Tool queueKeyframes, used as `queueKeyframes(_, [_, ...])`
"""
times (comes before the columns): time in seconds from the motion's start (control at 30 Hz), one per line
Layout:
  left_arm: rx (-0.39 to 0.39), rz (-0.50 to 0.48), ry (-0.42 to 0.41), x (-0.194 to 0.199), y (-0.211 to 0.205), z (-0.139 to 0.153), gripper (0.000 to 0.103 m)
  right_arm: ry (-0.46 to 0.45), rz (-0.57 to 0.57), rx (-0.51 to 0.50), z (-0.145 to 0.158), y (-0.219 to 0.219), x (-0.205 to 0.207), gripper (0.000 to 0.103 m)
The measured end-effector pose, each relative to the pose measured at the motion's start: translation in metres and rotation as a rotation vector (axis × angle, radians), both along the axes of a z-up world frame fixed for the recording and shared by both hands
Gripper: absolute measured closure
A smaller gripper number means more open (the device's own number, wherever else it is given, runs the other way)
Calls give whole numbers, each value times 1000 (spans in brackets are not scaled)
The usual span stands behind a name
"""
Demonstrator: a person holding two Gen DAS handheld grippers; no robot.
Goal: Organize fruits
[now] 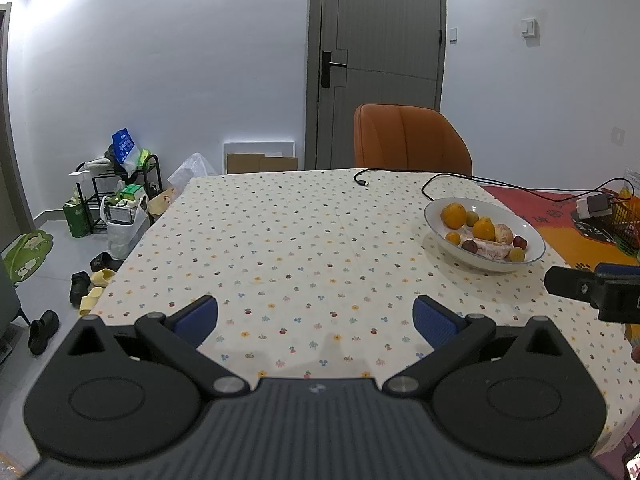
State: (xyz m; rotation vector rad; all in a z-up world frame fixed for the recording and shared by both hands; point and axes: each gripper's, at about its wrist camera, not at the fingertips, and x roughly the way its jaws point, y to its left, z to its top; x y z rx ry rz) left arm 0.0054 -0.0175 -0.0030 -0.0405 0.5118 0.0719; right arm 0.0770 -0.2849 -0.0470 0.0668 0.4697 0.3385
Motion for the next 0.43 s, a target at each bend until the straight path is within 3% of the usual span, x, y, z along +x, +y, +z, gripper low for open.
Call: queueKeyframes(0.43, [4, -5, 0, 1, -2, 0, 0, 4, -2, 0, -1, 0, 0, 0])
